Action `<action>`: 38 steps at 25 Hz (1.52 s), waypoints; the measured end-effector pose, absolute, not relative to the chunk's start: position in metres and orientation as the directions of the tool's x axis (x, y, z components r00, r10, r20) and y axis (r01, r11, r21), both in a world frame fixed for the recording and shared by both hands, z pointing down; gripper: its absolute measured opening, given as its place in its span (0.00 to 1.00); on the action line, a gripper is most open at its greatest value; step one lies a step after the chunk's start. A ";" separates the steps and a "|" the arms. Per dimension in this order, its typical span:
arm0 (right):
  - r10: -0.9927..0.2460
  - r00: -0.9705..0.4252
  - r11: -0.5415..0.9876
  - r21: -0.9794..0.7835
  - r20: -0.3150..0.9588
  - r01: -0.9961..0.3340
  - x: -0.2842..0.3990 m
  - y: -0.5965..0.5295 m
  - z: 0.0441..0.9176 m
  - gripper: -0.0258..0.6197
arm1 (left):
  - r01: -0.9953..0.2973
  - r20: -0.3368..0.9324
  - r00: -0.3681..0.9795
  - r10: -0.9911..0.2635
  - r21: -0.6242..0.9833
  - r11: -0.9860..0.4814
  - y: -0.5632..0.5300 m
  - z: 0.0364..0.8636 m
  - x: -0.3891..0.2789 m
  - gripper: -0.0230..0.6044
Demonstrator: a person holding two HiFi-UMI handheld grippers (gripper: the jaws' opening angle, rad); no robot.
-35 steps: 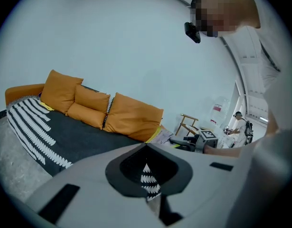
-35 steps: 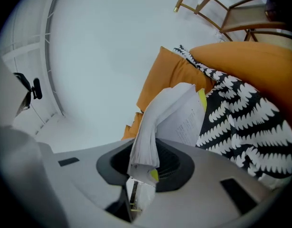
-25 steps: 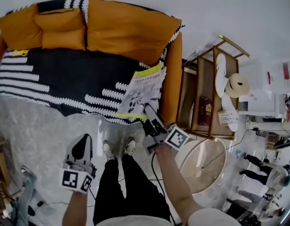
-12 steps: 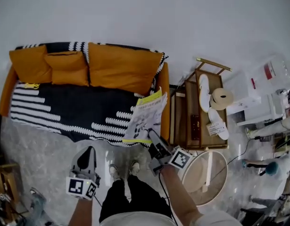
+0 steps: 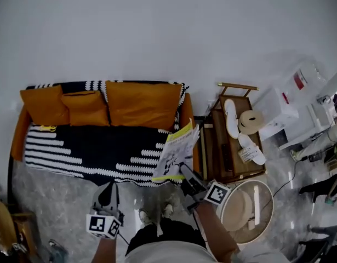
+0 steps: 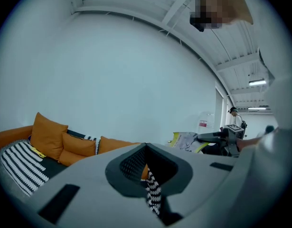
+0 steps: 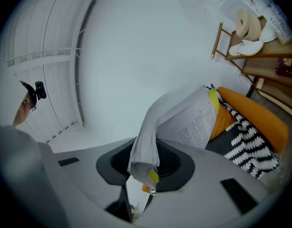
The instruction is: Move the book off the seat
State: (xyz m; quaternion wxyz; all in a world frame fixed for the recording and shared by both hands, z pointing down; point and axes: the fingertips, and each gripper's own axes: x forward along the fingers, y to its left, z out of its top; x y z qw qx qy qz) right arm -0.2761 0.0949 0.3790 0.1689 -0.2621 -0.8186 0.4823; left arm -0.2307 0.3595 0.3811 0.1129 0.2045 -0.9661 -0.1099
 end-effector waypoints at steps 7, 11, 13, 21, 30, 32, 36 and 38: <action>0.549 -0.835 0.424 -0.852 -0.028 0.307 -0.260 0.084 0.344 0.20 | -0.413 0.131 -0.882 -0.453 0.247 0.877 0.363 0.363 -0.228 0.06; 0.477 -0.877 0.420 -0.861 -0.060 0.288 -0.243 0.063 0.330 0.20 | -0.467 0.123 -0.852 -0.509 0.258 0.846 0.351 0.367 -0.228 0.06; 0.432 -0.898 0.423 -0.862 -0.078 0.278 -0.230 0.048 0.322 0.20 | -0.503 0.122 -0.828 -0.548 0.270 0.821 0.338 0.372 -0.230 0.06; 0.213 -0.966 0.467 -0.853 -0.150 0.235 -0.150 -0.037 0.291 0.20 | -0.680 0.108 -0.676 -0.729 0.289 0.674 0.244 0.379 -0.226 0.06; -0.069 -0.986 0.567 -0.819 -0.149 0.084 0.008 -0.170 0.284 0.20 | -0.874 0.101 -0.405 -0.909 0.250 0.417 0.061 0.370 -0.158 0.06; -0.128 -0.982 0.580 -0.814 -0.142 0.042 0.050 -0.202 0.287 0.20 | -0.905 0.107 -0.333 -0.937 0.244 0.349 0.017 0.369 -0.128 0.06; -0.242 -0.963 0.588 -0.808 -0.118 -0.049 0.129 -0.250 0.297 0.20 | -0.952 0.118 -0.192 -0.974 0.220 0.214 -0.064 0.367 -0.070 0.06; -0.290 -0.952 0.589 -0.802 -0.099 -0.097 0.169 -0.269 0.302 0.20 | -0.965 0.110 -0.135 -0.985 0.211 0.155 -0.101 0.364 -0.042 0.06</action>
